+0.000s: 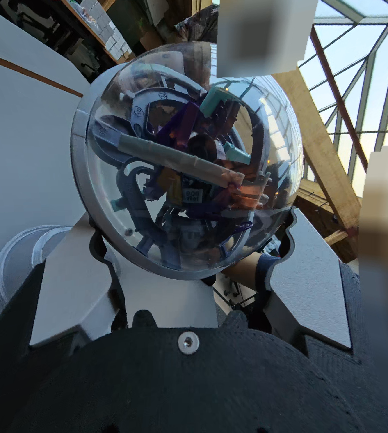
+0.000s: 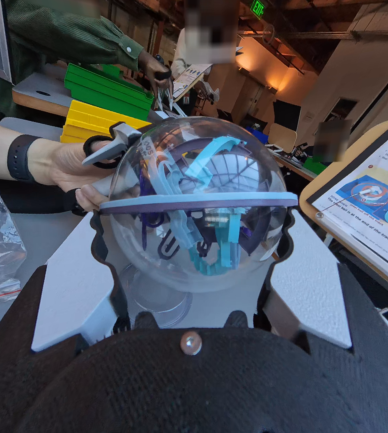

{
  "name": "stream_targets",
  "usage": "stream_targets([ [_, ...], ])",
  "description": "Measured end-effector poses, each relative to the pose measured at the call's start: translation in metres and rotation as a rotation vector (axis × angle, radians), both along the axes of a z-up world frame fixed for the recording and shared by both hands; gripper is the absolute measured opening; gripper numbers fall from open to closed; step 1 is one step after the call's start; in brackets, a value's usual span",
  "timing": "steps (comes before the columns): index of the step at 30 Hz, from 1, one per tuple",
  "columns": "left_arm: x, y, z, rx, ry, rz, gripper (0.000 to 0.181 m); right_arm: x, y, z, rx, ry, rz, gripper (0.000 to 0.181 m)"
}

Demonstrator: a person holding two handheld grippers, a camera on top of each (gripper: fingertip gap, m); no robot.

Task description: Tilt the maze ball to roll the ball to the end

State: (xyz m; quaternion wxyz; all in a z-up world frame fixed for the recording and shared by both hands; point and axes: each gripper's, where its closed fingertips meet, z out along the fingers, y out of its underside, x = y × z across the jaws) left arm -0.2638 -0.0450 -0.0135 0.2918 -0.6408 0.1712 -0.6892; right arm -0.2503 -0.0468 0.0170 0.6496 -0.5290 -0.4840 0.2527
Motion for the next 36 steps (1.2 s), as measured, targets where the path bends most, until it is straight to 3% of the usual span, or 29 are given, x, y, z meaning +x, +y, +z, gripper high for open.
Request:
stream_targets([
  [7,-0.009,0.007,-0.021,-0.046,0.016,0.035,0.150,-0.005,0.005,-0.027,-0.072,-0.023,-0.009,0.150],
  [18,-0.009,0.010,-0.059,-0.032,0.208,0.064,0.150,0.002,0.012,-0.075,-0.188,-0.072,-0.009,0.150],
  [32,-0.018,0.006,-0.056,-0.015,0.226,0.098,0.146,0.009,0.000,-0.091,-0.165,-0.155,-0.011,0.144],
  [36,-0.031,0.008,-0.051,0.038,0.233,0.143,0.140,0.029,-0.008,-0.087,-0.180,-0.140,-0.064,0.145],
])
